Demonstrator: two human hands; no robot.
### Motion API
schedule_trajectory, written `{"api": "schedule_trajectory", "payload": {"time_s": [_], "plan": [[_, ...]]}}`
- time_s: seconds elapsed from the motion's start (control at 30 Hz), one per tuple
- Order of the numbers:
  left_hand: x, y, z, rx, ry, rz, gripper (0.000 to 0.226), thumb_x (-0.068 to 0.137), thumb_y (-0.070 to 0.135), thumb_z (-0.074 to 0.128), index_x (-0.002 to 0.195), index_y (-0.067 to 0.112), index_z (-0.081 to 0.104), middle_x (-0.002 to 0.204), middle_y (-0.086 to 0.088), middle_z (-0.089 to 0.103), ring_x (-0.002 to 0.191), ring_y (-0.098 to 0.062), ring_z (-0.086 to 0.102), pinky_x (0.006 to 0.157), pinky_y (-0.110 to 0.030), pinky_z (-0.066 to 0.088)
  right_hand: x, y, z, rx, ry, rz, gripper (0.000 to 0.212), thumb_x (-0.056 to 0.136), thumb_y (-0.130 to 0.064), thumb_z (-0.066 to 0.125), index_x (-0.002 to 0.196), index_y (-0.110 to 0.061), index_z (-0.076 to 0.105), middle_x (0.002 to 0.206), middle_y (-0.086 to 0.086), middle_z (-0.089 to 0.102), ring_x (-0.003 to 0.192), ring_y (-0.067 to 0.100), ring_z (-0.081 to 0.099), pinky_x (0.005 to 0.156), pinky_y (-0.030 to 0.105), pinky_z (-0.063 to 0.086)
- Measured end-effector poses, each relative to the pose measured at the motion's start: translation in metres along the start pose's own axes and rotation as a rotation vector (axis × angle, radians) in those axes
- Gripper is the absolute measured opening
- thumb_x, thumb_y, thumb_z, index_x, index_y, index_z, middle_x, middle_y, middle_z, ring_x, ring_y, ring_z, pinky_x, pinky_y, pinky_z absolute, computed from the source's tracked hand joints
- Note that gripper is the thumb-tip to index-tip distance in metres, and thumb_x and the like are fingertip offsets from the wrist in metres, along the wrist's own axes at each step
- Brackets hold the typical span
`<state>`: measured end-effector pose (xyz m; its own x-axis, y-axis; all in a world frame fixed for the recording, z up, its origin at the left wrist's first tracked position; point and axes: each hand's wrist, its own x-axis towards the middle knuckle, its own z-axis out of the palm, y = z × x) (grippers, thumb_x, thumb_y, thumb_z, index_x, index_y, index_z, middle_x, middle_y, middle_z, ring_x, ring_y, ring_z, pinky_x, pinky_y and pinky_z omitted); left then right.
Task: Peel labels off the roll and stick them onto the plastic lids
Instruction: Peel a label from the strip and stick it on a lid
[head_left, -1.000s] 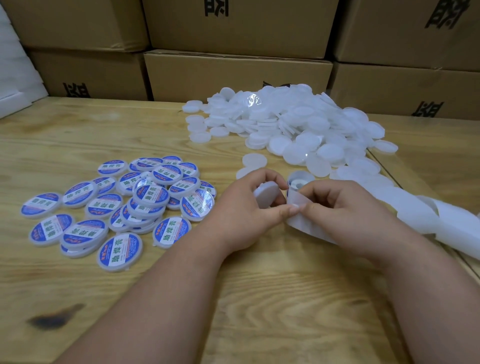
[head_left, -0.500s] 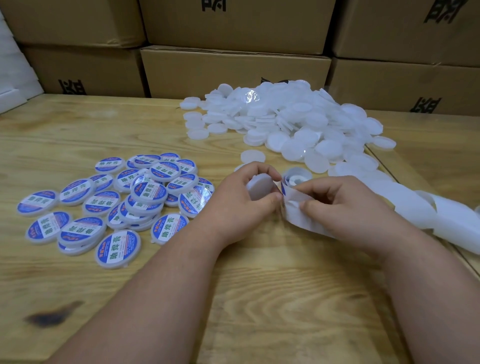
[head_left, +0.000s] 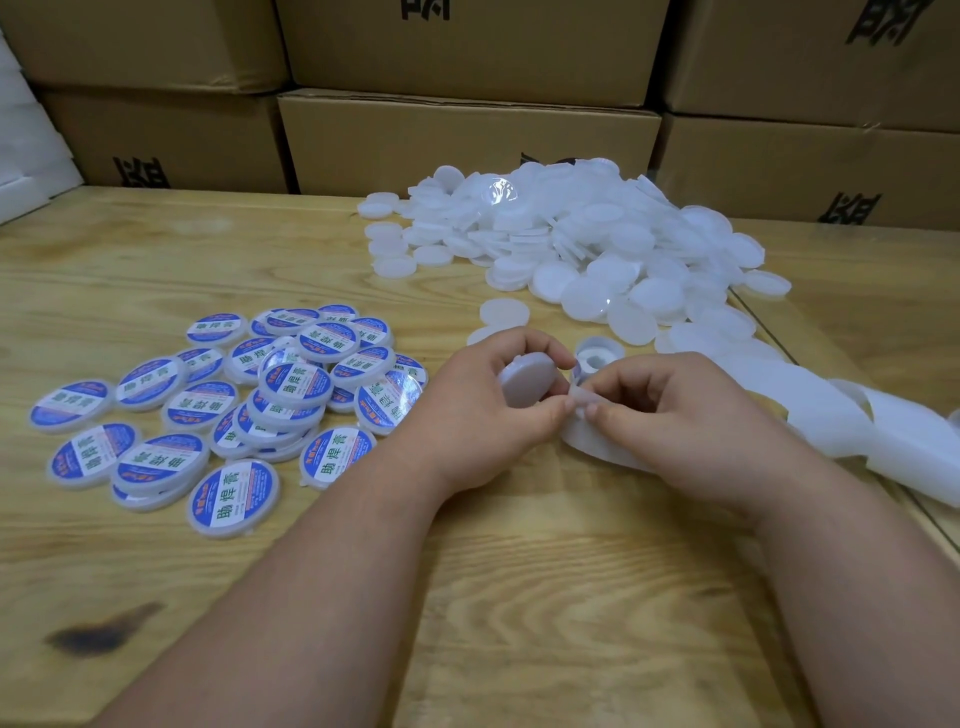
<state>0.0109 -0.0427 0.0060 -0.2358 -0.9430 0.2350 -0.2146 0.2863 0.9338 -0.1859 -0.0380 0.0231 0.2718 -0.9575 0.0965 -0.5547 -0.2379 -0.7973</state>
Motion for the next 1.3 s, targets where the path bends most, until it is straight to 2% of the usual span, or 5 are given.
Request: {"api": "schedule_trajectory", "payload": {"time_s": [0.13, 0.57, 0.9, 1.1, 1.3], "plan": [[0.001, -0.001, -0.001, 0.037, 0.016, -0.002, 0.026, 0.086, 0.021, 0.077, 0.094, 0.043, 0.065, 0.089, 0.01, 0.072, 0.078, -0.001, 0.06, 0.072, -0.025, 0.053, 0.0, -0.001, 0.001, 0.021, -0.002, -0.016, 0.017, 0.095, -0.024, 0.067, 0.092, -0.038, 0.077, 0.09, -0.007, 0.075, 0.089, 0.016, 0.069, 0.081, 0.038, 0.055], [0.001, 0.001, 0.001, -0.006, 0.02, -0.014, 0.027, 0.082, 0.026, 0.083, 0.094, 0.042, 0.065, 0.084, 0.016, 0.072, 0.077, 0.003, 0.062, 0.065, -0.011, 0.047, 0.001, -0.001, 0.004, 0.004, 0.007, 0.014, 0.015, 0.094, -0.03, 0.067, 0.085, -0.036, 0.077, 0.079, -0.014, 0.074, 0.072, 0.0, 0.065, 0.061, 0.011, 0.045], [0.002, -0.001, 0.0, -0.01, 0.026, 0.005, 0.028, 0.083, 0.021, 0.083, 0.097, 0.038, 0.067, 0.087, 0.014, 0.073, 0.084, 0.001, 0.064, 0.073, -0.014, 0.052, 0.0, -0.005, 0.003, 0.02, -0.012, 0.034, 0.018, 0.094, -0.025, 0.066, 0.088, -0.038, 0.077, 0.087, 0.005, 0.071, 0.071, 0.016, 0.06, 0.066, 0.031, 0.046], [0.003, -0.003, -0.001, -0.02, 0.022, 0.017, 0.029, 0.083, 0.019, 0.082, 0.097, 0.039, 0.066, 0.087, 0.014, 0.073, 0.084, 0.0, 0.063, 0.075, -0.015, 0.052, -0.001, -0.009, 0.004, 0.081, -0.011, 0.074, 0.021, 0.074, -0.044, 0.062, 0.087, -0.04, 0.078, 0.085, -0.007, 0.075, 0.084, 0.014, 0.069, 0.075, 0.032, 0.051], [0.004, -0.004, -0.004, -0.022, 0.085, 0.0, 0.033, 0.086, 0.013, 0.076, 0.092, 0.044, 0.066, 0.086, 0.017, 0.074, 0.079, 0.004, 0.064, 0.07, -0.009, 0.047, -0.002, -0.012, 0.002, 0.091, 0.035, 0.071, 0.037, 0.086, -0.012, 0.059, 0.086, -0.044, 0.078, 0.089, -0.009, 0.074, 0.082, 0.01, 0.066, 0.07, 0.027, 0.047]]}}
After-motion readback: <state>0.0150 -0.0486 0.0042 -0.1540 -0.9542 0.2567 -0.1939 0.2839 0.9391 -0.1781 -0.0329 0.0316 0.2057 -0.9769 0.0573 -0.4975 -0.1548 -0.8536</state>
